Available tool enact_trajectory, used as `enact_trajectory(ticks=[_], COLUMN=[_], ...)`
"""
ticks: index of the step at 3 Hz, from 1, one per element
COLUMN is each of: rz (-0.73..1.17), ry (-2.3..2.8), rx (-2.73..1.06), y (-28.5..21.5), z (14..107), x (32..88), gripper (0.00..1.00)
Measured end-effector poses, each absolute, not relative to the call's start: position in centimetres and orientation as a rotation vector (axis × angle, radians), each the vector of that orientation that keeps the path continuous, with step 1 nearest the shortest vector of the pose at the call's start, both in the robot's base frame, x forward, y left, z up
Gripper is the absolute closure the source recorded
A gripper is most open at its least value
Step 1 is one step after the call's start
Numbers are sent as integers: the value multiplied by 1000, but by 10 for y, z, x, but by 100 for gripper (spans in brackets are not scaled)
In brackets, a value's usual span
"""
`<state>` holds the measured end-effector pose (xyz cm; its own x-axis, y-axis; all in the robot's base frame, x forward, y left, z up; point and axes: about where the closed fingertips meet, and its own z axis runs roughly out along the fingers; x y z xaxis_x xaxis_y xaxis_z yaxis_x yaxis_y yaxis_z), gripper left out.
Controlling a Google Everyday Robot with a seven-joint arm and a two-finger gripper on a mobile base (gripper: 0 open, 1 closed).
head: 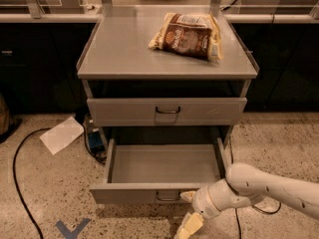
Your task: Close middle drawer
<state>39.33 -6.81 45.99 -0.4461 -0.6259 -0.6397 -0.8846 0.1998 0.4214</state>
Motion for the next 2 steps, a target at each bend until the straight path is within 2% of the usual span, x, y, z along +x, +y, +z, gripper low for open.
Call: enact_trajectory(ticks=[2], rz=[1179], ry=[2123], rx=[-1377], y=[-66], z=[449], x=[416], gripper=[0])
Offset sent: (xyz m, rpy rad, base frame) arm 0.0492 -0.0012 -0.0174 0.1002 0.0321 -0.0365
